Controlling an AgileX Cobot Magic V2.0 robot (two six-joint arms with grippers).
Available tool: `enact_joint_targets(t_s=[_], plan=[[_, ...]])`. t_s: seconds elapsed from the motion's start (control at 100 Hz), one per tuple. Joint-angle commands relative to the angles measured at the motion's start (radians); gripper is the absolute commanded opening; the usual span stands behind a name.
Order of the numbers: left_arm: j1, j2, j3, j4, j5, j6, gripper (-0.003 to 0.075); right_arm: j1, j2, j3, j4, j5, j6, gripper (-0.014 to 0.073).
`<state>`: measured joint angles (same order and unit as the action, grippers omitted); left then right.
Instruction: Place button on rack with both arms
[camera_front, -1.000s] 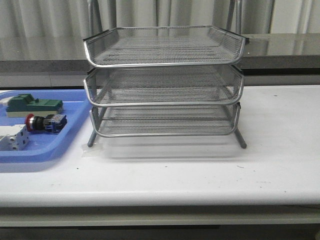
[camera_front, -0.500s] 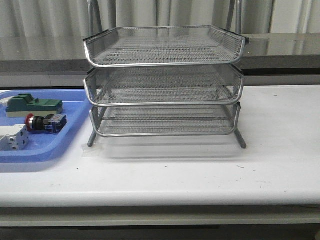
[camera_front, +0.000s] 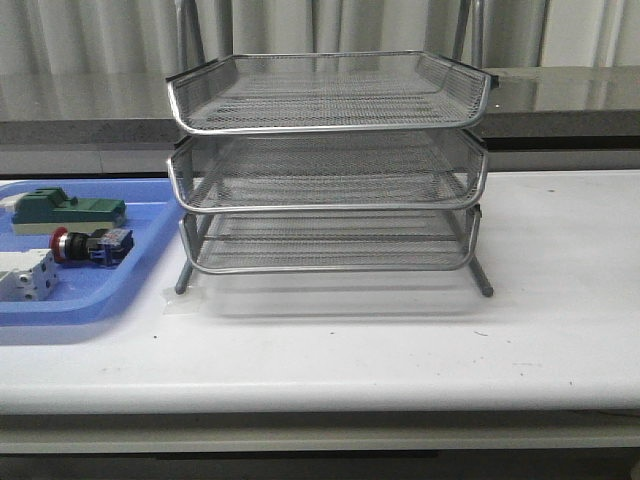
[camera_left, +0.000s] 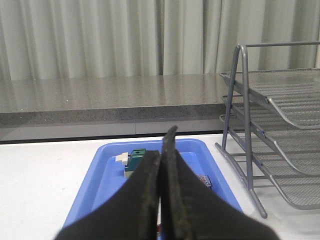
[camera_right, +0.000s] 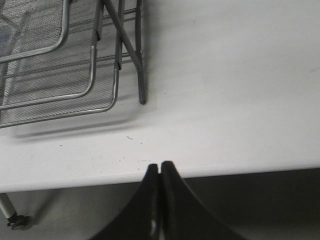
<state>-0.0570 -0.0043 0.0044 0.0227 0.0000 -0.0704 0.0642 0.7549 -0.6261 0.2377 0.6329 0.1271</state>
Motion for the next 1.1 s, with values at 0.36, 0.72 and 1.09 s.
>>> enact_joint_targets(t_s=[0.36, 0.72, 1.09], plan=[[-0.008, -0.033, 0.034, -0.007, -0.076, -0.009, -0.0020, -0.005, 0.202, -0.037, 0.227, -0.149, -0.009, 0.0272], [-0.008, -0.033, 0.034, -0.007, -0.076, -0.009, -0.0020, 0.103, 0.370, -0.037, 0.446, -0.314, -0.169, 0.0301], [-0.008, -0.033, 0.034, -0.007, -0.076, -0.009, -0.0020, 0.143, 0.539, -0.057, 0.713, -0.396, -0.385, 0.0301]])
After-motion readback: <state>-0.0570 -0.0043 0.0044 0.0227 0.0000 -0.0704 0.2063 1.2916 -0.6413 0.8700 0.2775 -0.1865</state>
